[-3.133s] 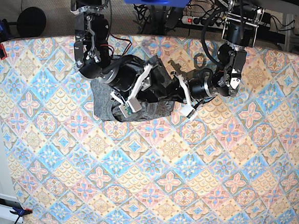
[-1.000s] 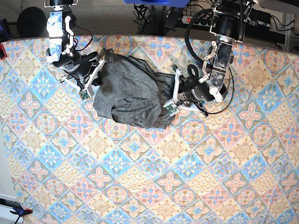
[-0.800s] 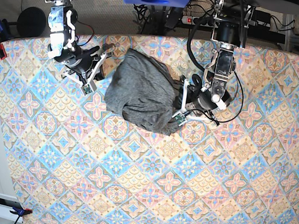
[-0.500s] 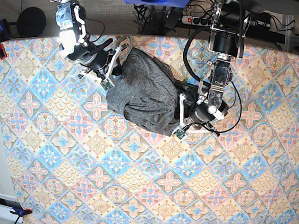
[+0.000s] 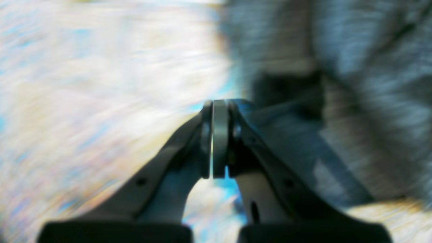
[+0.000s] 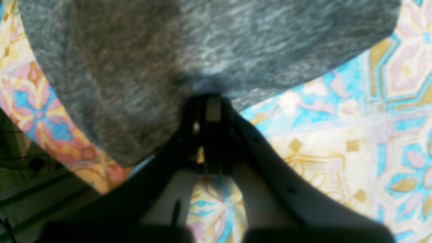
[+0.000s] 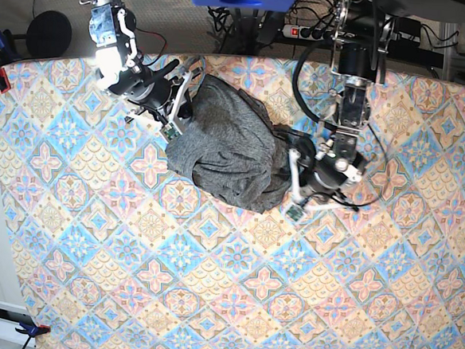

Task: Layout the t-shirt on the table in an organized manner, then fold the t-shirt properly
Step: 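Push the bundle's sides inward with both grippers to compact it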

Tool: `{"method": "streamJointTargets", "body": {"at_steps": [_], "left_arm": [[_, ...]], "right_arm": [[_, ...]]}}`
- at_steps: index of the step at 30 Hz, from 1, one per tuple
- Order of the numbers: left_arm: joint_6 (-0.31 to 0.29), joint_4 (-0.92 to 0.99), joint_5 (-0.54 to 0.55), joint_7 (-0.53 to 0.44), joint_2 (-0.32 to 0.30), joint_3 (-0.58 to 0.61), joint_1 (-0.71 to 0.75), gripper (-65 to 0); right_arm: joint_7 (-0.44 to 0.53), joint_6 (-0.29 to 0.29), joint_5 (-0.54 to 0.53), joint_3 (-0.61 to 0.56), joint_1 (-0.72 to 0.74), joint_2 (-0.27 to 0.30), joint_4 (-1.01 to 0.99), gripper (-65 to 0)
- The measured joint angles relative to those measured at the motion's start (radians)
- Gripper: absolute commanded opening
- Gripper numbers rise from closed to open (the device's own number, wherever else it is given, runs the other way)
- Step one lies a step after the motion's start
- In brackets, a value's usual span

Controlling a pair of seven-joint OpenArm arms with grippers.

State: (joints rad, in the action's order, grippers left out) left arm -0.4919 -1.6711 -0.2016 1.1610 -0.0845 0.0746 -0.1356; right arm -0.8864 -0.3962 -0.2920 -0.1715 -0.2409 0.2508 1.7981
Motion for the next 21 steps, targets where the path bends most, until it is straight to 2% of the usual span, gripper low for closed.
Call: {"method": "streamJointTargets", "body": {"at_steps": [2, 5, 8, 13, 17, 21], "left_arm": [[-0.074, -0.094, 0.046, 0.069, -0.043, 0.0, 0.017, -65.0], [-0.124, -0.165, 0.086, 0.15, -0.085, 0.003, 0.071, -65.0], [-0.171, -0.165, 0.156, 0.153, -0.124, 0.005, 0.138, -65.0], [-0.19, -0.161, 0.281, 0.152, -0.143, 0.005, 0.227, -65.0], [-0.186, -0.161, 0.304, 0.119, -0.133, 0.008, 0.212, -65.0], [-0.186, -0.152, 0.298, 0.123, -0.092, 0.004, 0.191, -65.0]], "right_arm": [[0.001, 0.001, 0.001, 0.014, 0.003, -0.001, 0.0, -65.0], [0.003, 0.001, 0.001, 0.019, 0.001, 0.001, 0.0, -65.0], [-0.002, 0.0, 0.0, 0.018, 0.0, 0.0, -0.002, -65.0], [0.0, 0.0, 0.0, 0.017, 0.002, 0.001, -0.002, -65.0], [0.0, 0.001, 0.0, 0.017, 0.003, 0.001, -0.002, -65.0], [0.0, 0.0, 0.0, 0.017, 0.003, 0.001, -0.002, -65.0]]}}
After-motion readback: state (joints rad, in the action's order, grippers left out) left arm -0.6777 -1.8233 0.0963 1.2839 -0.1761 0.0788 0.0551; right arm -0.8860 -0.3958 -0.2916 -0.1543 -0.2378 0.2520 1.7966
